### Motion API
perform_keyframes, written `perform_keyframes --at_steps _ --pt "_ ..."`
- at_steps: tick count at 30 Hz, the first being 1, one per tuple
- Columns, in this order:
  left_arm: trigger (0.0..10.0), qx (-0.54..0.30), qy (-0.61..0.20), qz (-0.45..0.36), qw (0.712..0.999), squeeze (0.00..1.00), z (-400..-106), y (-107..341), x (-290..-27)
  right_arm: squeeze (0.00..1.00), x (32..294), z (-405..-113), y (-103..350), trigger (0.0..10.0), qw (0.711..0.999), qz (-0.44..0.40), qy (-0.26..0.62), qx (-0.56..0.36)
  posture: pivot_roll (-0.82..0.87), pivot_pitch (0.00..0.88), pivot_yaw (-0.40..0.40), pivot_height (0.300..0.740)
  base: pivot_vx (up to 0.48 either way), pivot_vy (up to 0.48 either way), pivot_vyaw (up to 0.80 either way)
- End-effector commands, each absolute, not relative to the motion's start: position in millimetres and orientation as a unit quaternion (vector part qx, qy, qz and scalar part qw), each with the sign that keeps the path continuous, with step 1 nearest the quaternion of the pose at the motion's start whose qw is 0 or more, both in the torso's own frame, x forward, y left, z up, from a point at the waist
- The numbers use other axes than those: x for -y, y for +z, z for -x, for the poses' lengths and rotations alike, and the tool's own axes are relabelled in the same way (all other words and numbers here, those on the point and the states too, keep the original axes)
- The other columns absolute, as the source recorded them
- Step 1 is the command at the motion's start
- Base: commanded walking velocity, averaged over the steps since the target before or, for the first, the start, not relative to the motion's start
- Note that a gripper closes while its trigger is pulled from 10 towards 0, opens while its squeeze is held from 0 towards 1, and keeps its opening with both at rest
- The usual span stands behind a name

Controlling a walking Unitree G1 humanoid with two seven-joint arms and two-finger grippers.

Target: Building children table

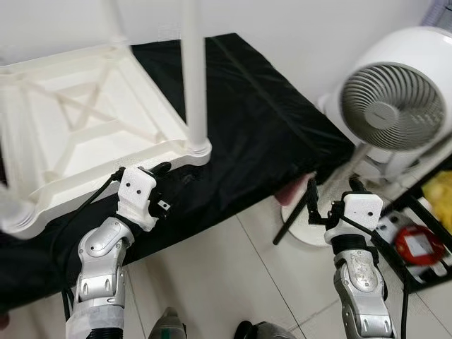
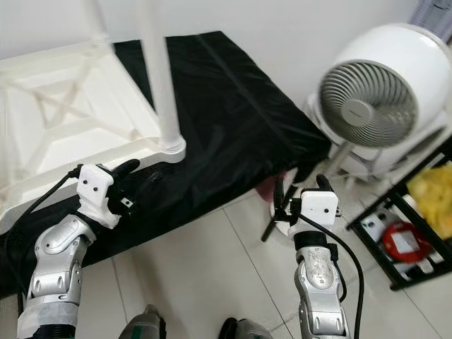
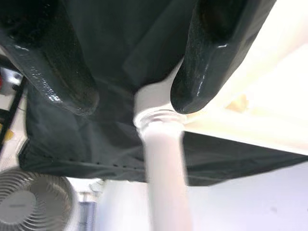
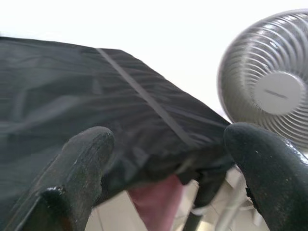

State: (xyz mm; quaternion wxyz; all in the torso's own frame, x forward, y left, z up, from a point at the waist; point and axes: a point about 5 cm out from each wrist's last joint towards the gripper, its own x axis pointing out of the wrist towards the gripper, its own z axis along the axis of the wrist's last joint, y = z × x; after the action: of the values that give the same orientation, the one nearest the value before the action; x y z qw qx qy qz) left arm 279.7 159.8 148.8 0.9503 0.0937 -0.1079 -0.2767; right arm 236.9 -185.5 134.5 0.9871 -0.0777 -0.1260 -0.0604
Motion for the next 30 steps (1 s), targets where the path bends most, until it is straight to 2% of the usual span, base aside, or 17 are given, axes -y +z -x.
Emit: perform_keyframes --at_steps 1,18,19,24,25,30 --pt "10.0 0.110 -0.197 -0.080 0.971 0.00 -288.6 148.8 -163.7 0.00 188.7 -235.7 135.3 10.0 0.985 0.090 -0.067 0.130 0.09 0.051 -0.033 0.740 0.000 0.000 0.80" --pt "10.0 0.103 -0.199 -0.060 0.973 0.00 -311.0 146.9 -142.4 0.00 198.3 -246.5 141.0 10.0 0.982 0.094 -0.089 0.137 0.04 0.063 -0.063 0.740 0.000 0.000 0.80" --pt "10.0 0.105 -0.176 -0.034 0.978 0.00 -319.3 147.6 -133.4 0.00 201.2 -250.4 143.7 10.0 0.981 0.093 -0.095 0.139 0.03 0.055 -0.075 0.740 0.000 -0.480 0.80" --pt "10.0 0.108 -0.168 -0.030 0.979 0.00 -321.6 149.2 -131.1 0.00 201.4 -251.3 144.2 10.0 0.981 0.092 -0.095 0.139 0.03 0.055 -0.075 0.740 0.000 -0.480 0.80" --pt "10.0 0.104 -0.154 -0.004 0.983 0.00 -327.5 150.6 -131.8 0.00 198.9 -253.8 144.4 10.0 0.982 0.093 -0.089 0.138 0.03 0.049 -0.094 0.740 0.000 0.000 0.80" --pt "10.0 0.102 -0.151 0.002 0.983 0.00 -329.1 150.5 -132.1 0.00 198.2 -254.5 144.4 10.0 0.982 0.093 -0.087 0.138 0.03 0.049 -0.094 0.740 0.000 0.000 0.80"
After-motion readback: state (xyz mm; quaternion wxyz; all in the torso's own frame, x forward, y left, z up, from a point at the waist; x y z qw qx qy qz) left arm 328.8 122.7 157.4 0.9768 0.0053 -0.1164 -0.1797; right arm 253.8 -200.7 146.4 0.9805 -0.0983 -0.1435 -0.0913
